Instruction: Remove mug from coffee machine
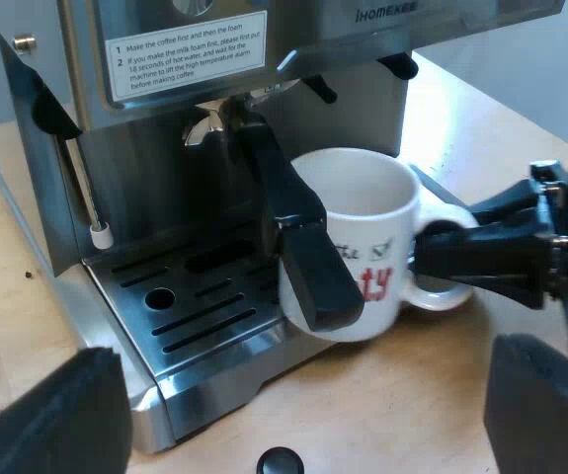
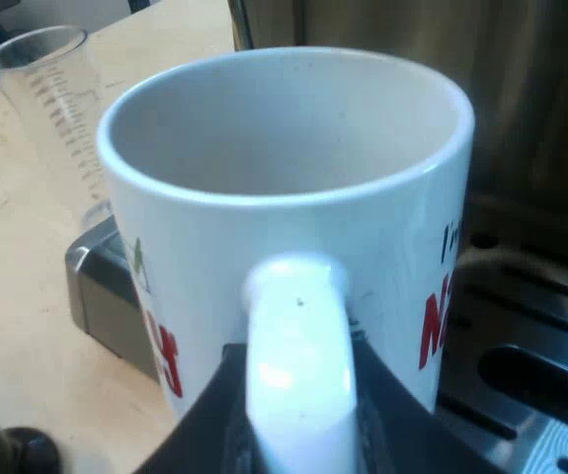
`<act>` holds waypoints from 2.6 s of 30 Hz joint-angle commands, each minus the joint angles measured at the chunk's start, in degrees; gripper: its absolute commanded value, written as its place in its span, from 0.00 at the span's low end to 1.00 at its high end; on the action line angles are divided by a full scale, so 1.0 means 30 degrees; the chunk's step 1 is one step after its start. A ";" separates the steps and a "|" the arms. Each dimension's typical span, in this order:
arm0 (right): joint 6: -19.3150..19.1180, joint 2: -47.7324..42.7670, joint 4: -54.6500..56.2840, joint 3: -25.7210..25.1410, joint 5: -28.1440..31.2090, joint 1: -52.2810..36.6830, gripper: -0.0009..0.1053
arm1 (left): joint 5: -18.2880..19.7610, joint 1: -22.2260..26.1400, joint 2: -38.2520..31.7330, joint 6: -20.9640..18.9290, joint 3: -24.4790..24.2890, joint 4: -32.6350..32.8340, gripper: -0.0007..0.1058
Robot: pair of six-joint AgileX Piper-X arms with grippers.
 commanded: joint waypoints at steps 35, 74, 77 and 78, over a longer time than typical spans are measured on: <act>-0.0207 -1.2480 0.4737 0.5115 0.8826 0.0028 0.01 | 0.2974 -0.0099 -0.0010 -0.0465 -0.0028 -0.0071 0.82; -0.0207 -0.7372 0.2417 0.5115 0.7542 -0.6471 0.01 | 0.2974 -0.3197 -0.0010 -0.0465 0.0052 -0.0071 0.82; -0.0207 -0.6359 0.1309 0.5115 0.7816 -0.6471 0.01 | 0.2974 -0.3197 -0.0010 -0.0465 0.0052 -0.0071 0.82; -0.0207 -0.5797 0.0688 0.5115 0.7812 -0.6471 0.01 | 0.2974 -0.3197 -0.0010 -0.0465 0.0052 -0.0071 0.82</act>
